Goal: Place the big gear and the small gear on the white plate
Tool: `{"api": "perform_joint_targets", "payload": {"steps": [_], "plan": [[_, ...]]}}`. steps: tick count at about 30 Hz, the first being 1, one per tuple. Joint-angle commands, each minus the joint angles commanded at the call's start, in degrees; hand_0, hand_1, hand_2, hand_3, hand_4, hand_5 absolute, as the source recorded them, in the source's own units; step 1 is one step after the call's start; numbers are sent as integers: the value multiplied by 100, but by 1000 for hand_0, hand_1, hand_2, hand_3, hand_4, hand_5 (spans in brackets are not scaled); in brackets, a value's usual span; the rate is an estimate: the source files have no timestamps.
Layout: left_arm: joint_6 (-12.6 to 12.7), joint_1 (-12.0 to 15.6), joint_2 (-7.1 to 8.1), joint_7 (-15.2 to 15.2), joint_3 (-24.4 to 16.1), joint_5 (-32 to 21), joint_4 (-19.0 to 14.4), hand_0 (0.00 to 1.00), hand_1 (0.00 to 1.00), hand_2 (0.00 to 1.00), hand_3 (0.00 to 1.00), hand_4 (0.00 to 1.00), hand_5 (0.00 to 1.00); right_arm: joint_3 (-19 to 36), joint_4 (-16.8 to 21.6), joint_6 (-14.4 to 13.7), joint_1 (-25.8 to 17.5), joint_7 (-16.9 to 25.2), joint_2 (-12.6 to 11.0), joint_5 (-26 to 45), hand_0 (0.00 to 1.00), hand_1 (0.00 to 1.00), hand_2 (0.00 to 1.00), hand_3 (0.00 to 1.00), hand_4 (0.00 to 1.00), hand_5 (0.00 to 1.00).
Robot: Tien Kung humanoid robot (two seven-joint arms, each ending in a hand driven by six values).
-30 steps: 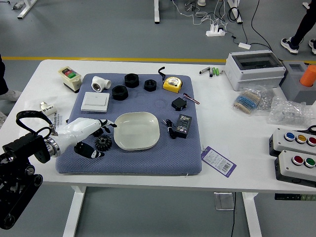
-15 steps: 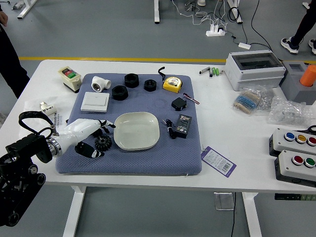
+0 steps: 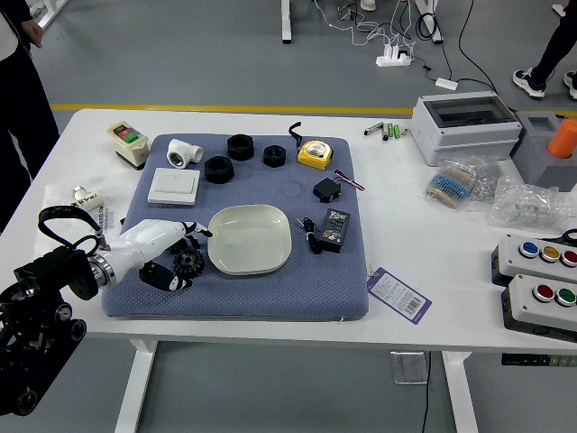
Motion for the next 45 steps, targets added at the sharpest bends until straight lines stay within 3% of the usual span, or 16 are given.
{"api": "perform_joint_targets", "payload": {"steps": [10,26,27,32,33,38,39,45], "plan": [[182,-47,-50,-36,51,0,146,517,520,581,778,836,52,-10,3,-7,3,10,-3,15,733,746,805,655,837,672],[135,-141,-41,-8,167,0,256,559,551,606,775,836,56,-24,4,-35,5,38,-9,16,730,743,802,653,836,673],[174,-147,-35,-38,180,0,260,446,468,518,699,602,2,-24,3,-37,5,41,-7,22,730,742,801,649,836,673],[264,-168,-25,-114,188,0,258,446,468,518,699,602,2,-19,4,-43,5,47,-6,35,730,742,801,649,836,673],[284,-177,-25,-132,189,0,254,384,402,466,659,297,2,-23,4,-43,5,48,-6,37,729,741,801,648,836,674],[381,-205,-23,-192,183,0,234,384,402,466,659,297,2,-22,3,-45,3,53,-6,39,729,741,801,648,836,674],[389,-209,-22,-196,181,0,233,348,362,426,632,230,2,-22,3,-45,3,53,-7,36,728,741,800,647,836,673],[400,-216,-3,-202,155,0,199,339,352,417,633,201,2,-21,3,-45,3,59,-5,51,728,740,800,646,836,672]]}}
